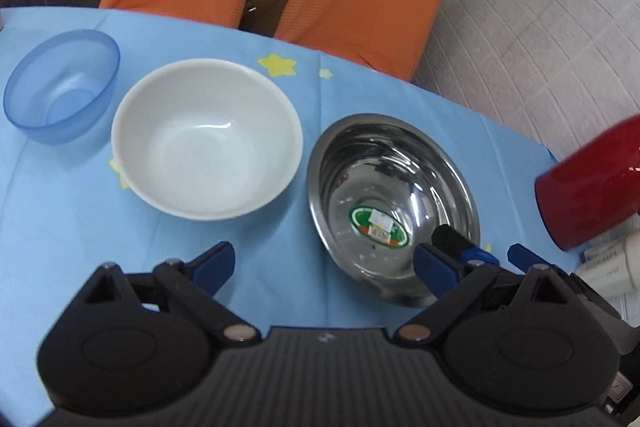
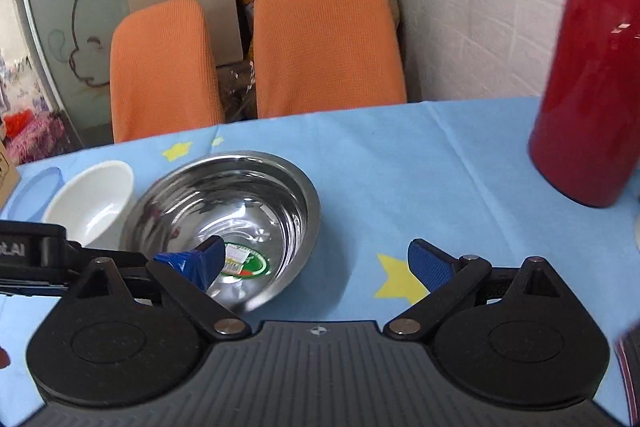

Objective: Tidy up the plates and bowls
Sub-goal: 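Grasp the rim of the steel bowl with the left tool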

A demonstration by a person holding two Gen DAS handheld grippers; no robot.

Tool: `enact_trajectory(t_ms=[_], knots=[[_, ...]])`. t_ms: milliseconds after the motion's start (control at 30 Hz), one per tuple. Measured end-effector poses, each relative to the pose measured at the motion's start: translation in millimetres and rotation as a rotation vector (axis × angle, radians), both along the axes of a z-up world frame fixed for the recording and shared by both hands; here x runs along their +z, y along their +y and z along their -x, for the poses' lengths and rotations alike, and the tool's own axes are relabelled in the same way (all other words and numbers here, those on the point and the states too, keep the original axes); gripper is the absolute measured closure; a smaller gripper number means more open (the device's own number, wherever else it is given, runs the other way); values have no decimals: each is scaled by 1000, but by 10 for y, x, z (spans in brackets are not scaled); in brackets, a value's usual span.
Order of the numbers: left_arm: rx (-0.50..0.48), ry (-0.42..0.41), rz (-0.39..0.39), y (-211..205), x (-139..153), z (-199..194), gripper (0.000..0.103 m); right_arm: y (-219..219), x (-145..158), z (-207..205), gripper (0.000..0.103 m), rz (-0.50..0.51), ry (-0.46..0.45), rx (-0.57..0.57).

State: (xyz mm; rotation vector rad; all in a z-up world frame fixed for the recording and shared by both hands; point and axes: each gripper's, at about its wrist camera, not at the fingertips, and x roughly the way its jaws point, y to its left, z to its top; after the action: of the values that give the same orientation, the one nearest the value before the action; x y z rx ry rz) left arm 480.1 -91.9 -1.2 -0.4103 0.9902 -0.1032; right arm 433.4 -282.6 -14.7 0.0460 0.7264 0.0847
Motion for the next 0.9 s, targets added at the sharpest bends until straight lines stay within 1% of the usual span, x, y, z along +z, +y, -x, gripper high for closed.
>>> enact_trajectory(t_ms=[133,200,233,267,300,333,367,400,433,467,500,533,567,633,700,800,900], knots=[[56,17,9,-30,-70,-85,9,-10,-150,-211,18,10,33,29],[68,26,-10,-58,-89,-108,13,17,-187,-255,20,41,29,47],[70,33,-2,-61,-104,-116,24,34,-208,-278,20,52,28,65],[57,41,12,-60,-105,-121,28,30,-225,-307,22,55,31,80],[47,46,14,-63,-111,-118,38,39,-256,-316,23,55,38,94],[41,50,13,-76,-124,-118,45,58,-280,-320,24,59,40,112],[36,36,2,-92,-118,-114,49,109,-283,-314,32,77,24,138],[16,34,8,-95,-129,-138,66,138,-279,-279,38,79,10,160],[9,30,7,-106,-136,-138,69,162,-254,-270,53,65,6,193],[6,19,-7,-122,-128,-134,71,200,-233,-239,63,59,11,219],[-2,16,-15,-128,-124,-121,78,232,-218,-199,67,56,15,240],[-13,16,-13,-119,-130,-110,78,246,-206,-149,72,49,15,252],[-27,16,-5,-104,-130,-80,78,239,-196,-104,74,41,16,255],[-54,9,-1,-93,-106,10,78,202,-175,-9,75,30,8,255],[-77,-6,-30,-108,-56,131,79,181,-151,86,75,17,9,250],[-110,-18,-52,-100,7,336,79,211,-96,247,75,30,14,249],[-127,-28,-55,-45,59,556,79,242,-43,422,74,44,3,251]])
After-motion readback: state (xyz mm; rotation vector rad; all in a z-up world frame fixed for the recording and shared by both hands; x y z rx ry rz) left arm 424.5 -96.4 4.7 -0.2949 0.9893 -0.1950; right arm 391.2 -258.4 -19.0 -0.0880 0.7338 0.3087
